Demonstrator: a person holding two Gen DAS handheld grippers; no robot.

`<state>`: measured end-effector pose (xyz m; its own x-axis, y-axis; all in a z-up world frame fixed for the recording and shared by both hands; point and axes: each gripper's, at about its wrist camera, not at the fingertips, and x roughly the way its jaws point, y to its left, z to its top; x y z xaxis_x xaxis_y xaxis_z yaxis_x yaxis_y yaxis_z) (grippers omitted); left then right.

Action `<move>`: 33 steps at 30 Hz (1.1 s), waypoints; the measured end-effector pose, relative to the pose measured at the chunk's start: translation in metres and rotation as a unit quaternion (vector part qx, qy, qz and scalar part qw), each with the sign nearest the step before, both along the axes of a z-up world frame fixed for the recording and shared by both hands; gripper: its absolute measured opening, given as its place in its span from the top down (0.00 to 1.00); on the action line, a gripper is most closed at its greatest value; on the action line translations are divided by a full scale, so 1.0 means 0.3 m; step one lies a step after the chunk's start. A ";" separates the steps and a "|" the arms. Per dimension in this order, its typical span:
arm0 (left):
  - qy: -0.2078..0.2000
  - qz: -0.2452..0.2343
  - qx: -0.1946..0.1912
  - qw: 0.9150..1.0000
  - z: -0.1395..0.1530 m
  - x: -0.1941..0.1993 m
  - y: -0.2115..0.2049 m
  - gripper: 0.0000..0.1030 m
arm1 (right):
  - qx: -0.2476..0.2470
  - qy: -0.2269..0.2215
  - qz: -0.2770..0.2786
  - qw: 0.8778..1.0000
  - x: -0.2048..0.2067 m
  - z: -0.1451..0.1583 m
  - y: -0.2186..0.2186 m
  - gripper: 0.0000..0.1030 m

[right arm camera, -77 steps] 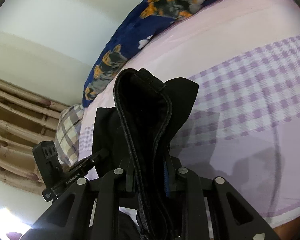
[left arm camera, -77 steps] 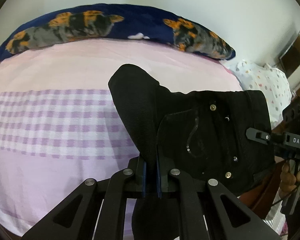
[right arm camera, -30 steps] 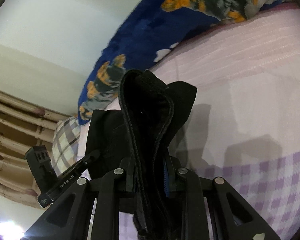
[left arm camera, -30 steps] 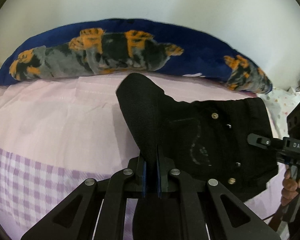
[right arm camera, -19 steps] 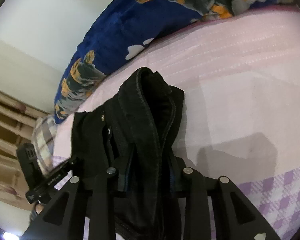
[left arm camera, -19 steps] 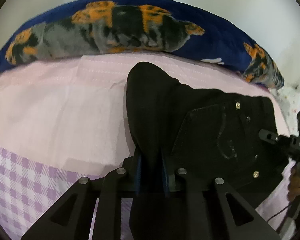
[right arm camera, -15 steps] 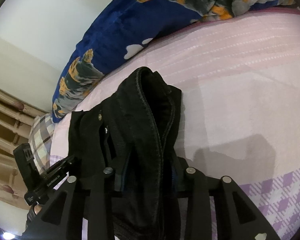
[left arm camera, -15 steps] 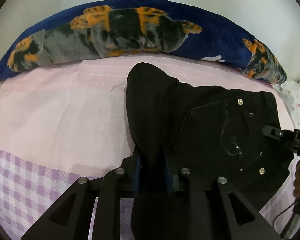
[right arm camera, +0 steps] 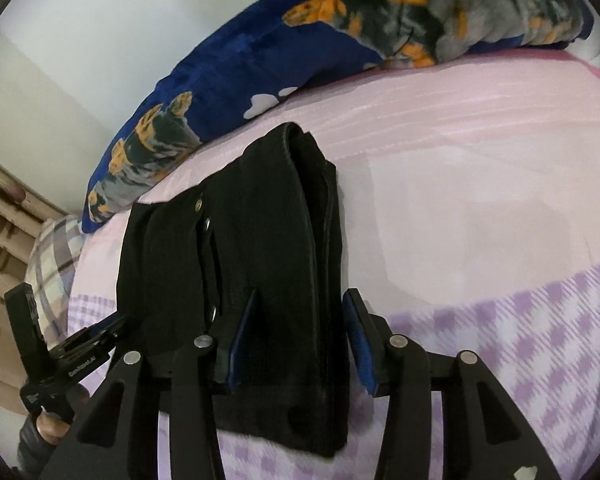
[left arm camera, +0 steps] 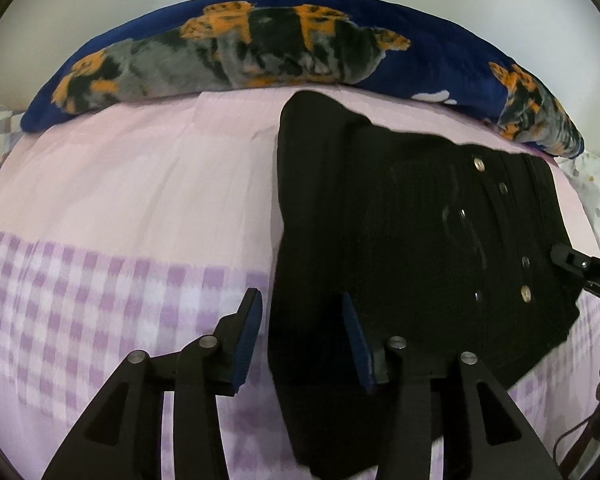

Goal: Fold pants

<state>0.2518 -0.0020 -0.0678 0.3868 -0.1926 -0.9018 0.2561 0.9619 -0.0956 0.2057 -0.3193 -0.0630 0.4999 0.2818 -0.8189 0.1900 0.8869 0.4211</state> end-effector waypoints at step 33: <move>-0.097 0.016 0.051 0.994 0.236 -0.513 -0.016 0.44 | -0.176 -0.093 -0.026 0.980 -0.456 0.237 0.289 0.24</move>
<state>0.0980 -0.0068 0.0031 0.5598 -0.0893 -0.8238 0.2291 0.9721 0.0503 0.0689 -0.2326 0.0080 0.6566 -0.0323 -0.7536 0.1884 0.9744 0.1224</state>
